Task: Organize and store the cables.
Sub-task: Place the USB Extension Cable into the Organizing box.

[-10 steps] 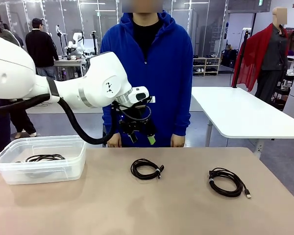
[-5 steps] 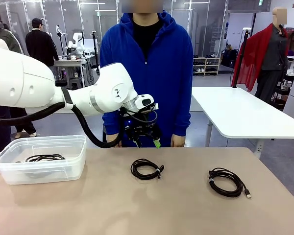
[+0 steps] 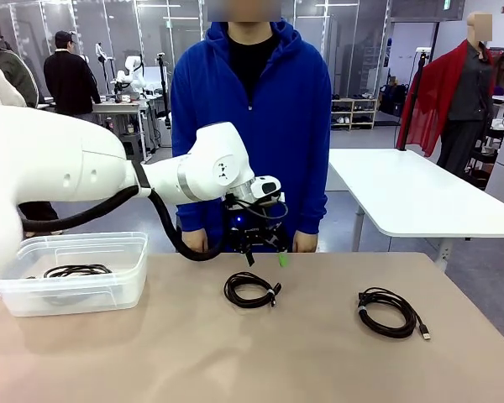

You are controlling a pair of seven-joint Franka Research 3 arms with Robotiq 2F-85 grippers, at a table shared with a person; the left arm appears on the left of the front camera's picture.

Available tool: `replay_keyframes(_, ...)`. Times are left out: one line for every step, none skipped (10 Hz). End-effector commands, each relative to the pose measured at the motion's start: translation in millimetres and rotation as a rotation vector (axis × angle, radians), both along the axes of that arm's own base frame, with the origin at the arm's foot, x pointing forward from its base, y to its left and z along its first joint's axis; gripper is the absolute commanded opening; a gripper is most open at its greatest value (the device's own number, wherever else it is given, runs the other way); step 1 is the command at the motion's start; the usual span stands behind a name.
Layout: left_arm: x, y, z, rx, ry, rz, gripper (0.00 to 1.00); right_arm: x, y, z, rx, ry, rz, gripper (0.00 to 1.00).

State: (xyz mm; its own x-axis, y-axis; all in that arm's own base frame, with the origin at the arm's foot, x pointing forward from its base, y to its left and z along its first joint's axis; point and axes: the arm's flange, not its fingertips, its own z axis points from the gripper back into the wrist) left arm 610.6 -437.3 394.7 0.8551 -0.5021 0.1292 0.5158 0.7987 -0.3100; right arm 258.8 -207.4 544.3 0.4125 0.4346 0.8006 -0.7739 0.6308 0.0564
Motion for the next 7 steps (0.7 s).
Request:
replay_keyframes(15.1,-5.7,-4.1,0.047,0.001,0.034,1.0,1.4,0.1,-0.3,-0.003,-0.002,-0.004,1.0)
replay_keyframes(14.3,-4.9,-10.5,0.047,-0.001,0.03,1.0,1.4,0.1,-0.3,-0.003,-0.002,-0.004,1.0)
replay_keyframes(13.0,-6.2,-17.6,0.064,-0.005,0.026,1.0,1.4,0.1,-0.3,-0.003,-0.002,-0.004,1.0)
replay_keyframes(12.8,-10.5,-23.0,0.082,-0.001,0.005,1.0,1.4,0.1,-0.3,-0.003,-0.002,-0.004,1.0)
replay_keyframes(14.9,-17.1,-28.9,0.081,0.002,-0.011,1.0,1.4,0.1,-0.3,-0.003,-0.002,-0.004,1.0)
replay_keyframes(12.8,-16.5,-34.4,0.073,-0.037,0.001,1.0,1.4,0.1,-0.3,-0.003,-0.002,-0.004,1.0)
replay_keyframes(12.5,-18.1,-36.9,0.078,-0.038,0.012,1.0,1.4,0.1,-0.3,-0.003,-0.002,-0.004,1.0)
